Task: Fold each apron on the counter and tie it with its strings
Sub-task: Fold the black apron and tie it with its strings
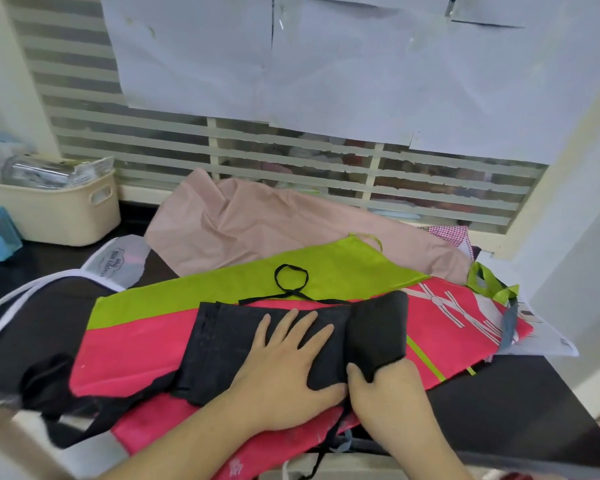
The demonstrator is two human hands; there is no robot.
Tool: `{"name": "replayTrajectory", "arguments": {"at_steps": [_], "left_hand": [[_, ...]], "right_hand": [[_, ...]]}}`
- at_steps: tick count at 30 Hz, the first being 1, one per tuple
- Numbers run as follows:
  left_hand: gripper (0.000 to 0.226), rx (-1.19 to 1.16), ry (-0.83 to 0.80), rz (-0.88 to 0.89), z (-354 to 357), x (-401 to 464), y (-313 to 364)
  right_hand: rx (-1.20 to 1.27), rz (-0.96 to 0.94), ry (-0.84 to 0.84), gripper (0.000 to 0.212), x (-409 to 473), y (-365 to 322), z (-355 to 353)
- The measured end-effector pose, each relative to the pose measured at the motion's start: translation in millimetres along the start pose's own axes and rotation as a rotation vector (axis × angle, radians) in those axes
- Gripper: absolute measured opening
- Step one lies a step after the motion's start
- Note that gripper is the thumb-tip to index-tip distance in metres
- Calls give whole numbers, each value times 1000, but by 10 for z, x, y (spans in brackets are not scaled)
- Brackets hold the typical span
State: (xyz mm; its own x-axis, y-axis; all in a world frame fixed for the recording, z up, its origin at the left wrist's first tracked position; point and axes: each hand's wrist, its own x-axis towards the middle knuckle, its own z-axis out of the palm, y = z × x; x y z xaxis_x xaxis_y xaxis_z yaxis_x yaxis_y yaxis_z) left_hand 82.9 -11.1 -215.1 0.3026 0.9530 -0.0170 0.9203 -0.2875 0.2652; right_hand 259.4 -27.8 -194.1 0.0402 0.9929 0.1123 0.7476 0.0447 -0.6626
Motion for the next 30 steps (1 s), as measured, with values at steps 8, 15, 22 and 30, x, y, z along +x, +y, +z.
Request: {"name": "replayTrajectory", "arguments": {"at_steps": [8, 15, 22, 30], "left_hand": [[27, -1394, 172, -215, -303, -31, -349], [58, -1558, 36, -433, -730, -228, -819], [48, -740, 370, -377, -454, -181, -1080], [28, -435, 593, -426, -351, -198, -1033]], "right_hand": [[-326, -417, 53, 73, -218, -421, 326], [-507, -439, 25, 87, -258, -500, 653], [-469, -514, 14, 68, -249, -586, 650], [-440, -327, 18, 67, -279, -448, 598]]}}
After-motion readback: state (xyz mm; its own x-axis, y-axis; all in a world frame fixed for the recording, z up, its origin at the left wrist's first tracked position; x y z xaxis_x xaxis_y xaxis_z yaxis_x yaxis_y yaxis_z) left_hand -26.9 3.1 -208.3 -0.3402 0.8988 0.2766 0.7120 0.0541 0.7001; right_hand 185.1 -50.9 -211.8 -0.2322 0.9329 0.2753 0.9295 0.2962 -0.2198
